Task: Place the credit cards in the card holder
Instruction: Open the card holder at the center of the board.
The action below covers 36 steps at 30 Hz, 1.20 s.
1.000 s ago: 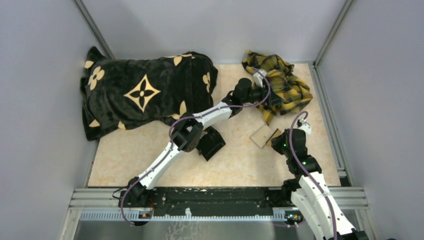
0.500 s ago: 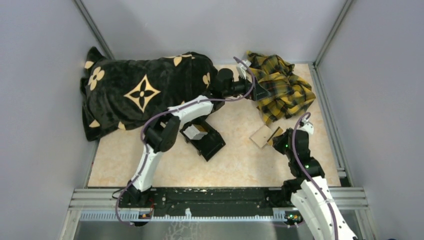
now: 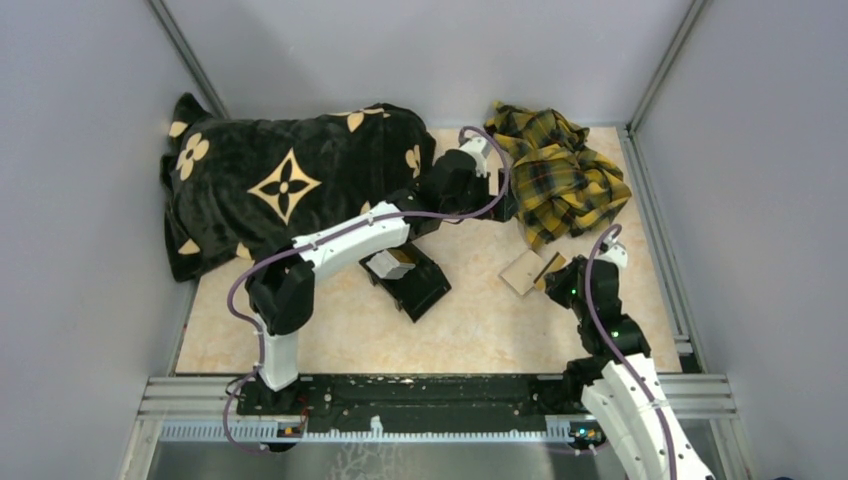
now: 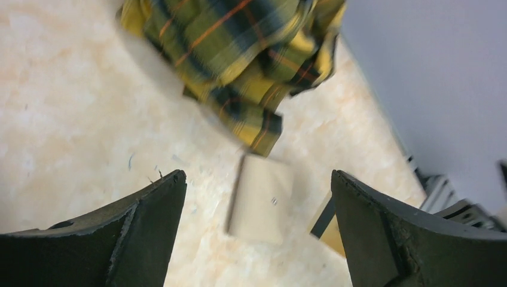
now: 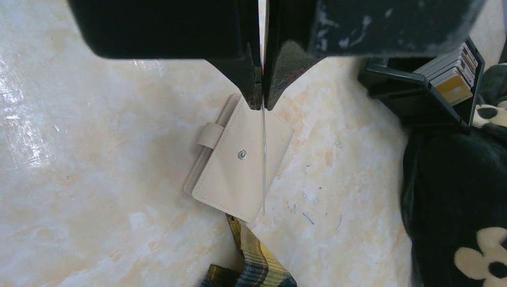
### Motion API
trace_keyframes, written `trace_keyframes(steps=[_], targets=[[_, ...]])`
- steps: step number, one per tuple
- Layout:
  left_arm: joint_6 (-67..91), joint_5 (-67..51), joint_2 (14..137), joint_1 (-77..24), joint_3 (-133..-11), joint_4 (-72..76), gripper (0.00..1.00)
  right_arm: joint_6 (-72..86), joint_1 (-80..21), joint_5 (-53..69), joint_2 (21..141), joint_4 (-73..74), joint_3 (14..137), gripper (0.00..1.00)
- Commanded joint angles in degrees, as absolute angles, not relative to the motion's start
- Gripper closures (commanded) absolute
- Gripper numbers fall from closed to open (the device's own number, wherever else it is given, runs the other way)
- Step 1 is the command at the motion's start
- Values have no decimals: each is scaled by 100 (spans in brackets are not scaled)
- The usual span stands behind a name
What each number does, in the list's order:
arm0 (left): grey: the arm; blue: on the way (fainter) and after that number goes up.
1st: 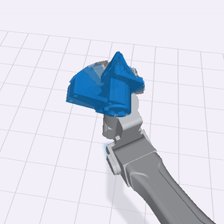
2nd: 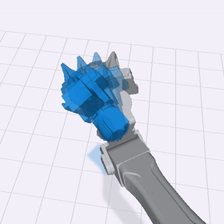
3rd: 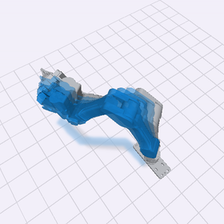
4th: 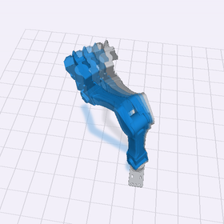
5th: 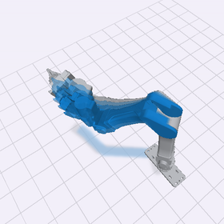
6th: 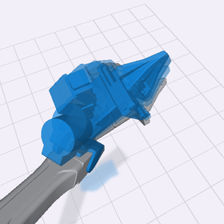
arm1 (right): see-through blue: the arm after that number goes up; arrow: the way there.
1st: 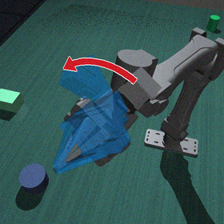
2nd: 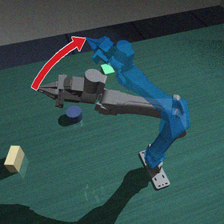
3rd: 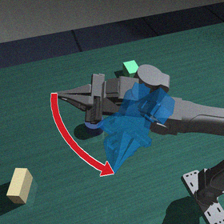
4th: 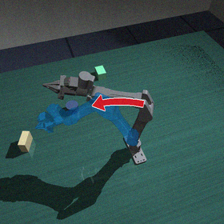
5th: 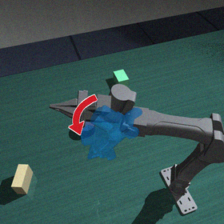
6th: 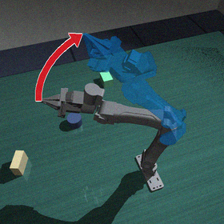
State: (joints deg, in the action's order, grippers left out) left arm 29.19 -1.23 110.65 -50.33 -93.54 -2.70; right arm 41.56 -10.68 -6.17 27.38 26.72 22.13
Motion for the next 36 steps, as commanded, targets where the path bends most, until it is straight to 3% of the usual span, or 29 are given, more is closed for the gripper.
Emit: trace_keyframes(steps=[1,23,36], targets=[[2606,433,11123,-5253,-9430,-1218,5,4255,-1011,-810,2707,2499,2115,100],[2567,-355,12379,-5345,-9066,-666,26,4888,-957,-574,3054,1809,1358,100],[2615,-386,12761,-5321,-9004,-451,29,5018,-613,-201,3292,1347,1158,100]])
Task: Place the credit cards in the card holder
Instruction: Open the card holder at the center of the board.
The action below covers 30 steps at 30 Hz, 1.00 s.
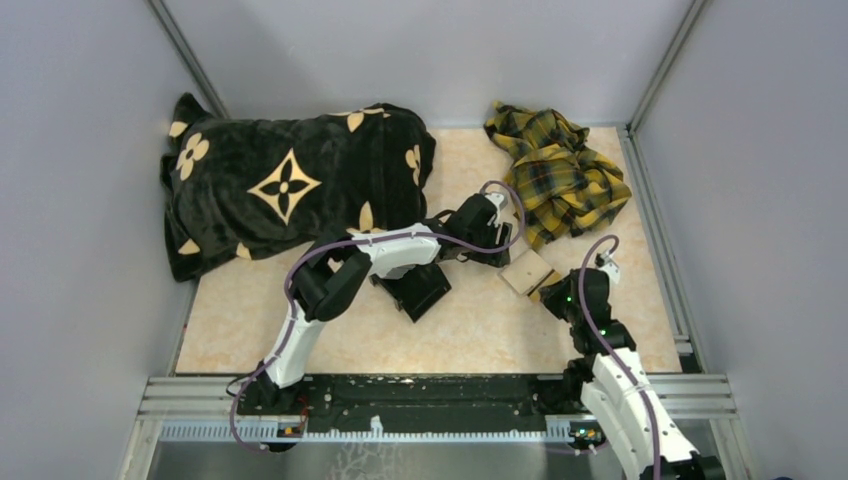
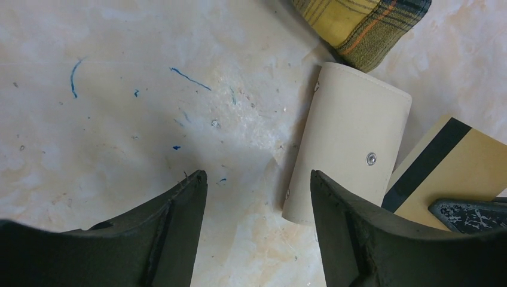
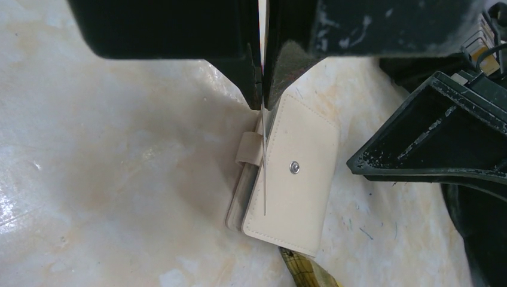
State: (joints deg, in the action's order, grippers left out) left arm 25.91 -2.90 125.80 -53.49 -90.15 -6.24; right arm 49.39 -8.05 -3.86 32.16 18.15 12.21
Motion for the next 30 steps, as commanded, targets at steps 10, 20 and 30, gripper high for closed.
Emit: trace_keyframes(steps=[10,20,30], targets=[[2700,-475,12902,-5323,-8911,-567,32,5094,-111,400,3342,960,906,100],[2700,-534,12873,-5474,-8665,-835,36,5244,26,729,3229,723,884,100],[2689,-483,12785,-5610,-8365,-983,37,5264,150,910,3262,571,803,100]])
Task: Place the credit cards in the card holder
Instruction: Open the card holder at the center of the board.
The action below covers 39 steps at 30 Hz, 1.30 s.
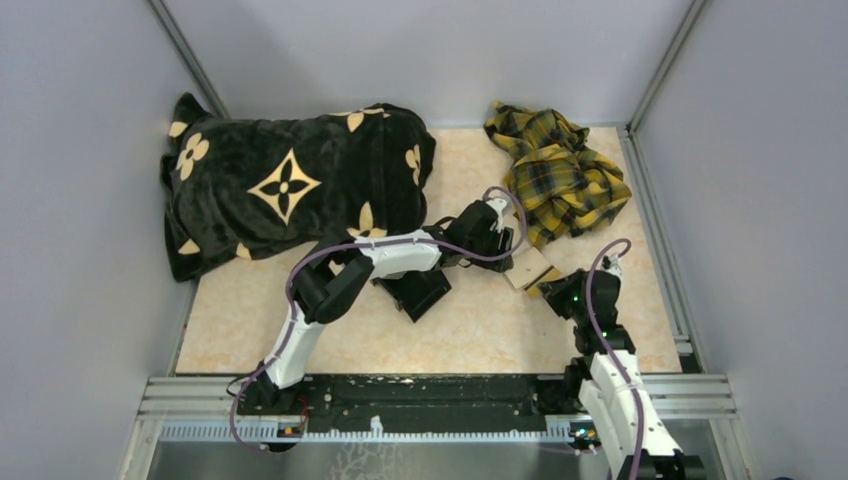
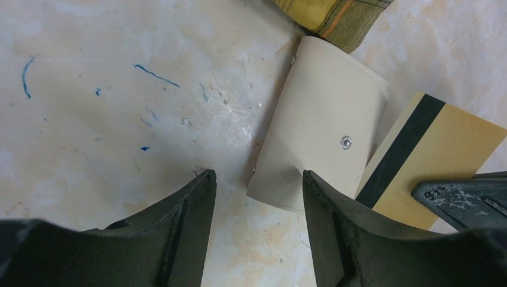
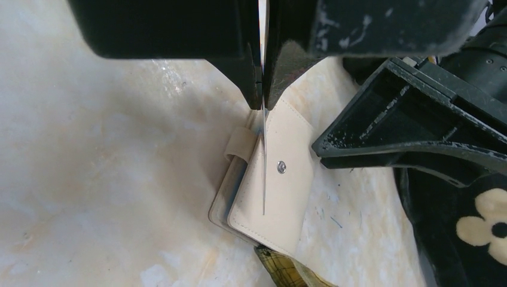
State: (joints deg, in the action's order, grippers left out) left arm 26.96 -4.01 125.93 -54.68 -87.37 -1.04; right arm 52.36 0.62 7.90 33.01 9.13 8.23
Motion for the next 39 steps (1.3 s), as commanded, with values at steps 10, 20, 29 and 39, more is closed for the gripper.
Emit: trace_keyframes(steps=[10,20,29,39], targets=[[2787,-81,12591,-5695,-8142,-1057,38,5316,237,819,2911,811,746,100],[2386,410,12560,-5647,-8693,-1035,35,5486,244,797,2903,693,573,100],[2145,282,12480,-5450,-8751,-496,34,5648,270,814,3066,444,468,100],[1927,174,12843,-5234,-9113,-183,34,5784,378,861,3246,98,337,100]])
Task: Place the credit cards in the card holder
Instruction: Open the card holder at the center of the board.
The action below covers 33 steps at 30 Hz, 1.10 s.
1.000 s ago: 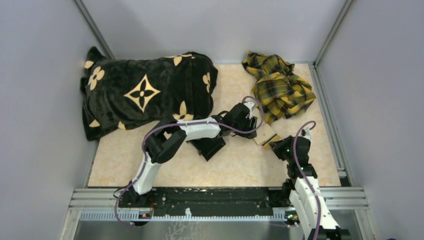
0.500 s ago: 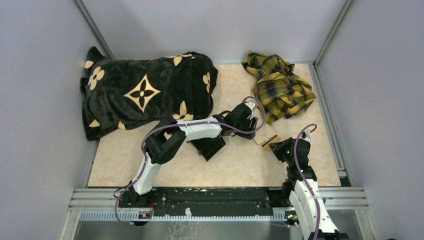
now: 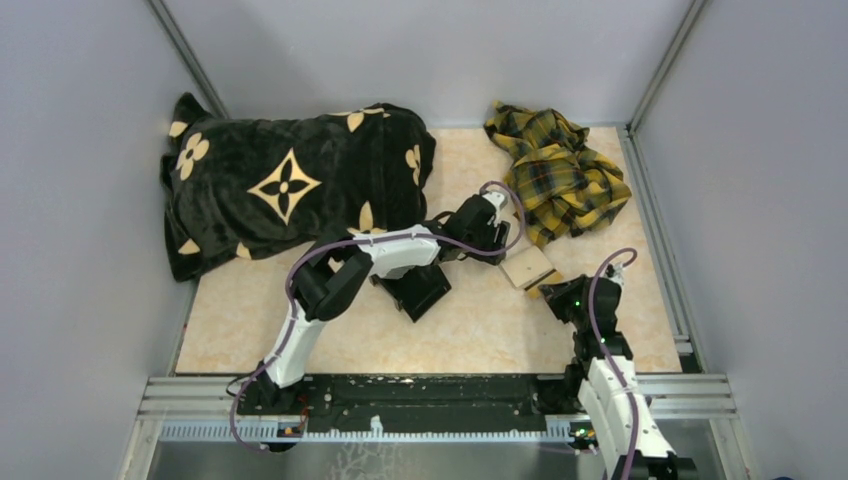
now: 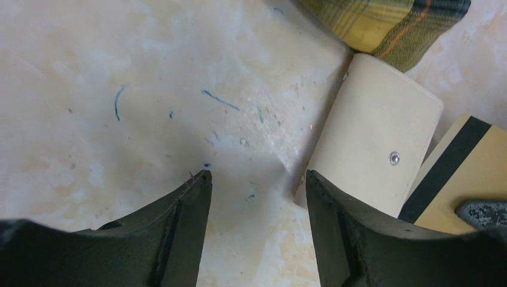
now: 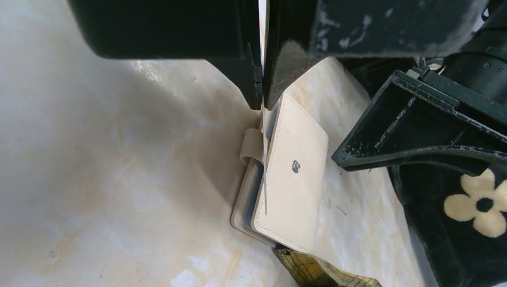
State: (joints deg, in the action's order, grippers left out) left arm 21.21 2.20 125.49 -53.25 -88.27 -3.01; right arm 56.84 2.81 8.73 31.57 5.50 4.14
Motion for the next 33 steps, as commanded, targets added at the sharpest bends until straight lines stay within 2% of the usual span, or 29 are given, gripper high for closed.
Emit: trace_keyframes(steps=[1,11,19,33], targets=[[1909,186,12896,-5206,-9160,-199,34,5801,378,877,3284,36,322,100],[1753,-179,13386,-5081,-9489,-360,36,5920,418,1013,3361,-337,289,100],[1861,-879,13410,-5142,-9179,-333,38,6005,426,1073,3332,-531,228,100],[2012,-1135,13340,-5375,-8561,-325,40,6103,454,1083,3409,-937,74,100]])
